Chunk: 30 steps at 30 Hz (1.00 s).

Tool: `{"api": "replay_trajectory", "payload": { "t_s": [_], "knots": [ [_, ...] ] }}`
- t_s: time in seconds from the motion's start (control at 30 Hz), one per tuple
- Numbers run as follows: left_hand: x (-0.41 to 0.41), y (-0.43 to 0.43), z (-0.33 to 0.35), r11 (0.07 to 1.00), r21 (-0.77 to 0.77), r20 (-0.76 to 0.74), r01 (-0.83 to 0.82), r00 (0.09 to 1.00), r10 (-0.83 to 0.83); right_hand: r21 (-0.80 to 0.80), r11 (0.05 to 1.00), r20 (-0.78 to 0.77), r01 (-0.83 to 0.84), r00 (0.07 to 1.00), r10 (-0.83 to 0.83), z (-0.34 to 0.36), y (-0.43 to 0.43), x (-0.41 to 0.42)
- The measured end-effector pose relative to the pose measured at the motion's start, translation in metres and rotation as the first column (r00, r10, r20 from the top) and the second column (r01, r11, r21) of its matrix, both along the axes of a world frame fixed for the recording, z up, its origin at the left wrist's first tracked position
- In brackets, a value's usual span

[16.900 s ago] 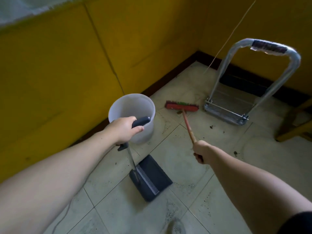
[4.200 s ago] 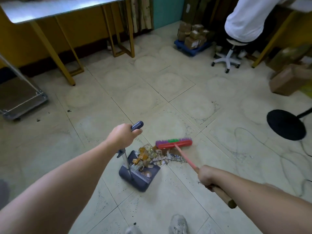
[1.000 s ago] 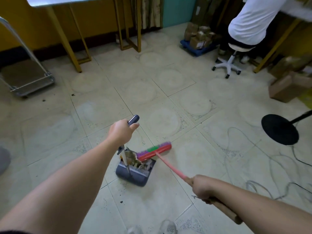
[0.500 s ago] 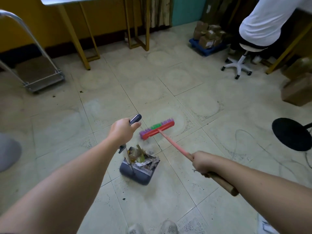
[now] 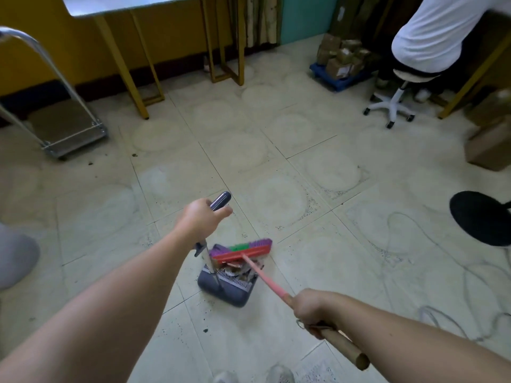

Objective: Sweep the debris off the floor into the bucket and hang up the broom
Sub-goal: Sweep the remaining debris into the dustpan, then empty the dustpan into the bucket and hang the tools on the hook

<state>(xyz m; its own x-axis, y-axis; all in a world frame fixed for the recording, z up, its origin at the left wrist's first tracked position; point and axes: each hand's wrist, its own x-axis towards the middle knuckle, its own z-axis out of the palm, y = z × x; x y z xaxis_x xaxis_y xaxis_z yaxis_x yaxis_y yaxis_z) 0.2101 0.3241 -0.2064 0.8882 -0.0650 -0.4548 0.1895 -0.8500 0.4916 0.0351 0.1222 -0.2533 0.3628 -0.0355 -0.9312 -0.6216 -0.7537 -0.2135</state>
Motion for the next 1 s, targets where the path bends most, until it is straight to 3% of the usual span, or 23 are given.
{"api": "replay_trajectory", "payload": {
  "t_s": [0.17,0.37,0.5,0.63,0.83,1.0],
  "knots": [
    [-0.011,0.015,0.000,0.990,-0.112,-0.042,-0.082,0.996,0.077,0.001,0.998,-0.025,-0.066,0.998,0.066,0.015,0.008,-0.024],
    [-0.030,0.064,0.010,0.973,-0.084,0.078,-0.214,0.972,0.221,-0.051,0.980,0.030,-0.192,0.981,0.194,0.046,0.035,-0.015],
    [-0.031,0.104,0.031,0.956,-0.098,0.147,-0.278,0.946,0.290,-0.053,0.988,0.046,-0.147,0.988,0.149,0.065,0.055,0.006],
    [-0.032,0.146,0.065,0.936,-0.141,0.208,-0.324,0.914,0.348,-0.103,0.974,0.137,-0.204,0.967,0.217,0.095,0.088,0.030],
    [-0.026,0.214,0.122,0.896,-0.223,0.339,-0.385,0.831,0.441,-0.089,0.981,0.267,-0.173,0.945,0.191,0.133,0.142,0.075],
    [-0.016,0.264,0.169,0.866,-0.267,0.449,-0.423,0.740,0.500,-0.116,0.953,0.342,-0.279,0.890,0.302,0.162,0.185,0.121]
  ]
}}
